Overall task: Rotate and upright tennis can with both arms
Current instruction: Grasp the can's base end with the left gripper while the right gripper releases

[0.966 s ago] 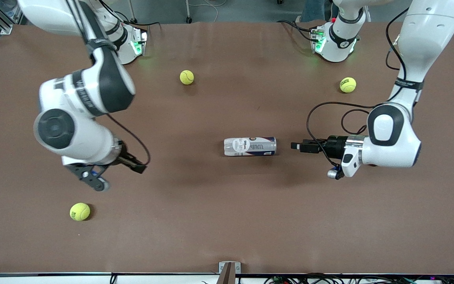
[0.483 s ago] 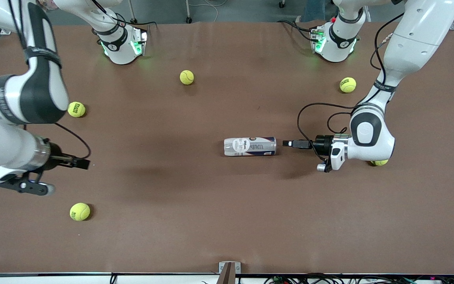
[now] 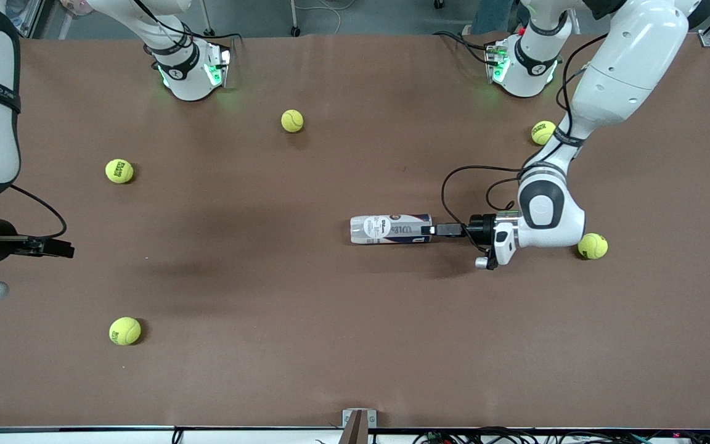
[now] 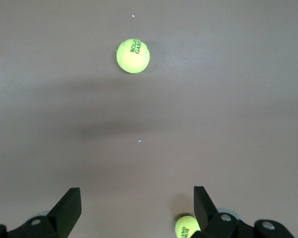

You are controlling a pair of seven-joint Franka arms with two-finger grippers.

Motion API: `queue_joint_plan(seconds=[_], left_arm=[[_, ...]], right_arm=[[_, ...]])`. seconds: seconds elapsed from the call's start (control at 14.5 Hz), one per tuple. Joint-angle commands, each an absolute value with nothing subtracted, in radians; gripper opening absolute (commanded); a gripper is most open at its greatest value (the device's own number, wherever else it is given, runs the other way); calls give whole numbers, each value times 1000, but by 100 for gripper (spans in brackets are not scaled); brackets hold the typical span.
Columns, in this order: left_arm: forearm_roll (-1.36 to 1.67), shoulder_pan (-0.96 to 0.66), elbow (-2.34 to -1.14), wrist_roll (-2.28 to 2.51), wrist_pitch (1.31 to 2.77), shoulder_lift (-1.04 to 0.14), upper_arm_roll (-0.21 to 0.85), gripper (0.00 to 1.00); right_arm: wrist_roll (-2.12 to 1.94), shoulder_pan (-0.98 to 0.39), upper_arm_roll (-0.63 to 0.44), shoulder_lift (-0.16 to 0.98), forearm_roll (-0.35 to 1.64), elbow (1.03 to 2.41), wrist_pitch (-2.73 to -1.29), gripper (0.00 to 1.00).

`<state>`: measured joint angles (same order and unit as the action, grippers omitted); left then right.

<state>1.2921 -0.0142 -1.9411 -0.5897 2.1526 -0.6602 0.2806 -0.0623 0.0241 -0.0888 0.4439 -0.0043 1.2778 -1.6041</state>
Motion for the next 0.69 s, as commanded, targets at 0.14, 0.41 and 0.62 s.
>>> queue_joint_plan(seconds=[0.14,0.41,0.62], left_arm=[[1356,-49,-1919,-611,2191,-672,279,56],[1358,-40,-1911,-611,2191,-667,279,4],[1359,-32,-1882,-597,2183,-658,281,0]], right_arm=[[-95,55,-69,408,-23,1312,-1611,100],[-97,48,-61,408,-20,1290,-1609,100],[-95,48,-57,407,-5,1273,-1609,100]])
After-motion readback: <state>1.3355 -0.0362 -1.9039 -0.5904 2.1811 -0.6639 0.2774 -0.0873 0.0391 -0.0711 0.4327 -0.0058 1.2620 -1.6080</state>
